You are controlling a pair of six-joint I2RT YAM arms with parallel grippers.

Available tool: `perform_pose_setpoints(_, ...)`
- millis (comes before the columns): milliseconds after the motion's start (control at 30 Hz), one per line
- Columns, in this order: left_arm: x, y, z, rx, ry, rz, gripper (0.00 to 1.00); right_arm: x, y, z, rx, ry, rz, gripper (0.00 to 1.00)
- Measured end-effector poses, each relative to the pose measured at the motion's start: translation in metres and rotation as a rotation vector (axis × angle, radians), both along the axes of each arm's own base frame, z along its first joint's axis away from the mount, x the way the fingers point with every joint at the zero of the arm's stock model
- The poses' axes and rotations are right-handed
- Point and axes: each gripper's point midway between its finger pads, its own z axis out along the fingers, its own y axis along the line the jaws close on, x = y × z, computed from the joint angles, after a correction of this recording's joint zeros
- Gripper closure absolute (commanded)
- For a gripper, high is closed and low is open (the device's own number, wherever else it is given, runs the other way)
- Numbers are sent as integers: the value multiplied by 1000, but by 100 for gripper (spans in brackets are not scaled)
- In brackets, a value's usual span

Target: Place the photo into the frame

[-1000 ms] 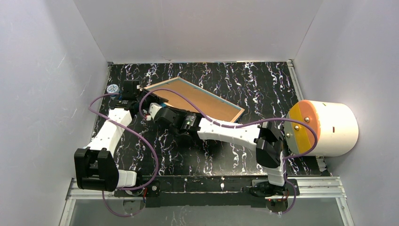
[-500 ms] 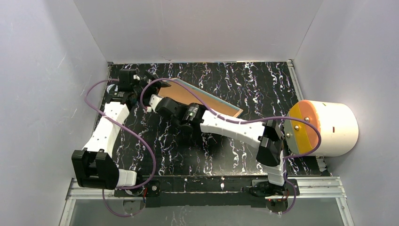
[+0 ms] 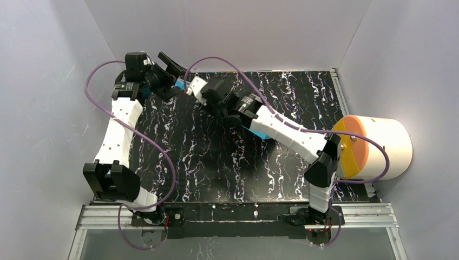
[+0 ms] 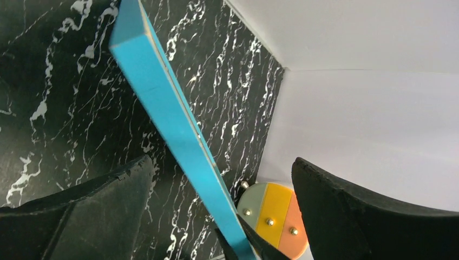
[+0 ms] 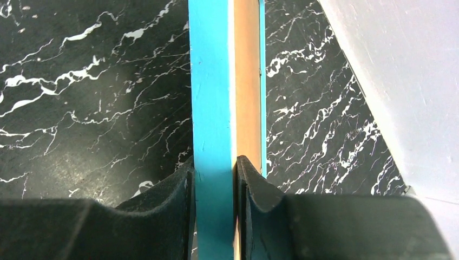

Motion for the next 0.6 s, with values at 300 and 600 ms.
perform_pose_setpoints(300, 16, 5, 26, 18, -70, -4, 2, 31, -36, 24, 143, 67, -55, 99)
perform_pose_setpoints(600, 19, 5, 27, 58, -95, -50, 2, 49, -63, 41, 356, 205, -62, 99)
